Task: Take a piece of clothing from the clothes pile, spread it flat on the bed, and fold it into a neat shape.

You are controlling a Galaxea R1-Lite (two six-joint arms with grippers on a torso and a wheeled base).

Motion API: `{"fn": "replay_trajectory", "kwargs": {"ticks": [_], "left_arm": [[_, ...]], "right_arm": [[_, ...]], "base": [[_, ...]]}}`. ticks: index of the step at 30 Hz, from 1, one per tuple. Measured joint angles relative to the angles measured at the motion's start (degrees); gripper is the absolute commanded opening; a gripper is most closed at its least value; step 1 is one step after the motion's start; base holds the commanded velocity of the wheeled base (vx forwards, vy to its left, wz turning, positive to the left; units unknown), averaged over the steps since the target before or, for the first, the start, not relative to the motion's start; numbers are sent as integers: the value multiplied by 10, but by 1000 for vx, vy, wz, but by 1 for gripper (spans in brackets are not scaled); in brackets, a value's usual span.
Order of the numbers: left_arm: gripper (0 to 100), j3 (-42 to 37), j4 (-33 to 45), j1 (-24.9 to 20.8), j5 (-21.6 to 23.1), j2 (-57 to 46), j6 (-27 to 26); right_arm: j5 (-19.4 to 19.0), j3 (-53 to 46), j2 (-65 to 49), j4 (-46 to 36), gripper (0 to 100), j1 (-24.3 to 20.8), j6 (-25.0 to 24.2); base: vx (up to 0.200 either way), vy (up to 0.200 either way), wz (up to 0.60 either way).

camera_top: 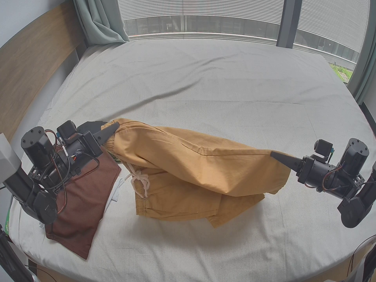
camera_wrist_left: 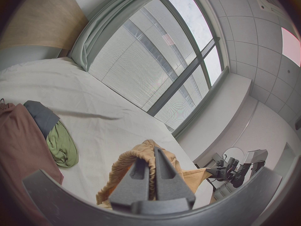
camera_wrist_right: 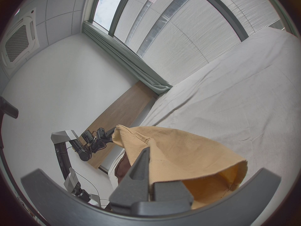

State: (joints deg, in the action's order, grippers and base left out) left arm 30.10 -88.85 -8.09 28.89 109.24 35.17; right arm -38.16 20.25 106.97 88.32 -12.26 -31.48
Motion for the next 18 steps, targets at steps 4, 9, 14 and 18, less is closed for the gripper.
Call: {"fn": "replay_trajectory", "kwargs": {"ticks": [4, 9, 14, 18], "left_arm": [[0, -2, 0, 7, 8, -8, 0], [0, -4, 0, 18, 20, -14, -2], [0, -6, 0, 26, 31, -19, -1], [0, -7, 0, 28, 32, -21, -2]], "right_arm": [[0, 3, -7, 0, 0, 1, -6], [0, 8, -17, 0, 0, 4, -12], [1, 12, -22, 0, 0, 5, -13], [1, 16, -25, 0, 0, 8, -19]], "base": [[0, 0, 0], [0, 0, 0], [0, 0, 0], [0, 0, 0]]}}
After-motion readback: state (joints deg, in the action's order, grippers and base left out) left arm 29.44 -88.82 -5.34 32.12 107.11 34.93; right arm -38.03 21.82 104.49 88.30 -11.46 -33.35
